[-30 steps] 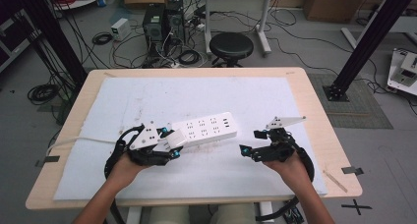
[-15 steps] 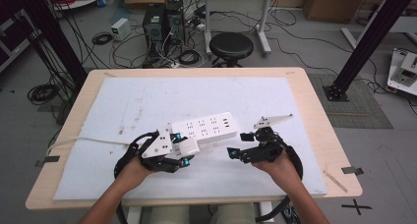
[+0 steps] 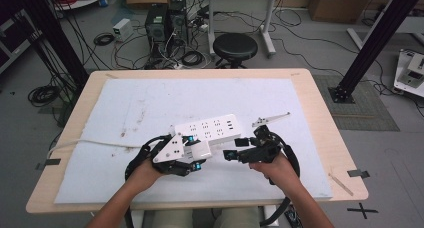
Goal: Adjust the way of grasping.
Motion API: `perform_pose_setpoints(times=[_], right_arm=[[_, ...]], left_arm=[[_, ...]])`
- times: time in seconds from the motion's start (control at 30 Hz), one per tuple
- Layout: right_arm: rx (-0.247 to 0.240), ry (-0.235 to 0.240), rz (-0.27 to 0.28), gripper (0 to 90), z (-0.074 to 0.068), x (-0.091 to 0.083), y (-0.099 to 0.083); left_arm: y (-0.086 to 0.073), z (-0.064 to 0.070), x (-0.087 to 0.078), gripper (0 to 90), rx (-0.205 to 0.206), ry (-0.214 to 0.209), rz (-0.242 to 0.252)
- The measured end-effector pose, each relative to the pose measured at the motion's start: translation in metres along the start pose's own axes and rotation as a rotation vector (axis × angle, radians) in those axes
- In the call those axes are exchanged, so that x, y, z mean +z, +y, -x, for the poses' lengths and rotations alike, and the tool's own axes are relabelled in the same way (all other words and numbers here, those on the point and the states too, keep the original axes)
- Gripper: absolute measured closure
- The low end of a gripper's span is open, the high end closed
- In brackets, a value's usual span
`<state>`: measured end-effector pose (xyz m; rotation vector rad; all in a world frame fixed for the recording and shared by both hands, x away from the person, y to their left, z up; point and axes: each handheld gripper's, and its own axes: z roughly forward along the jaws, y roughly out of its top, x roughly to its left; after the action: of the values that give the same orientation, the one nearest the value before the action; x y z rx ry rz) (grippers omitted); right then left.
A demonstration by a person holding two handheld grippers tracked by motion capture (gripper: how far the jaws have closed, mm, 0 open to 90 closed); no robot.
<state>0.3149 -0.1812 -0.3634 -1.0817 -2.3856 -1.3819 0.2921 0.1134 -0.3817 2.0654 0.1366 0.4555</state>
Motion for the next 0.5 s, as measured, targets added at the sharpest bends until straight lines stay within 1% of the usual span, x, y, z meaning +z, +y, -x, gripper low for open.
perform_pose_setpoints(times=[0.1, 0.13, 0.17, 0.2, 0.23, 0.27, 0.33, 0.4, 0.43, 0.47, 0.5], right_arm=[[0.02, 0.013, -0.003, 17.5, 0.0015, 0.0025, 0.0009], [0.034, 0.014, -0.006, 17.5, 0.0017, 0.0028, 0.0012], [0.038, 0.027, -0.001, 17.5, 0.0025, 0.0037, 0.0013], [0.055, 0.035, -0.002, 17.5, 0.0026, 0.0038, 0.0015], [0.059, 0.046, 0.0, 17.5, 0.0039, 0.0045, 0.0015], [0.076, 0.05, -0.007, 17.5, 0.0041, 0.0045, 0.0018], [0.087, 0.059, -0.005, 17.5, 0.0059, 0.0051, 0.0025], [0.105, 0.076, -0.003, 17.5, 0.0075, 0.0052, 0.0035], [0.105, 0.076, -0.003, 17.5, 0.0075, 0.0052, 0.0035], [0.116, 0.085, -0.005, 17.5, 0.0078, 0.0054, 0.0042], [0.13, 0.108, -0.009, 17.5, 0.0085, 0.0074, 0.0055]], left_arm=[[0.0019, 0.0005, 0.0041, 42.5, -0.004, -0.008, 0.009], [0.0023, 0.0006, 0.0053, 42.5, -0.007, -0.013, 0.012], [0.0026, 0.0004, 0.0063, 42.5, -0.006, -0.016, 0.013], [0.0026, 0.0006, 0.0076, 42.5, -0.012, -0.016, 0.017], [0.0029, 0.0002, 0.0082, 42.5, -0.009, -0.022, 0.014], [0.003, -0.0001, 0.009, 42.5, -0.006, -0.022, 0.014], [0.003, 0.0, 0.01, 42.5, -0.011, -0.021, 0.019], [0.0033, -0.0001, 0.0104, 42.6, -0.008, -0.019, 0.024], [0.0033, -0.0001, 0.0104, 42.6, -0.008, -0.019, 0.024], [0.0037, -0.0003, 0.0104, 42.6, -0.005, -0.02, 0.021], [0.0037, -0.0002, 0.0107, 42.6, -0.008, -0.021, 0.023]])
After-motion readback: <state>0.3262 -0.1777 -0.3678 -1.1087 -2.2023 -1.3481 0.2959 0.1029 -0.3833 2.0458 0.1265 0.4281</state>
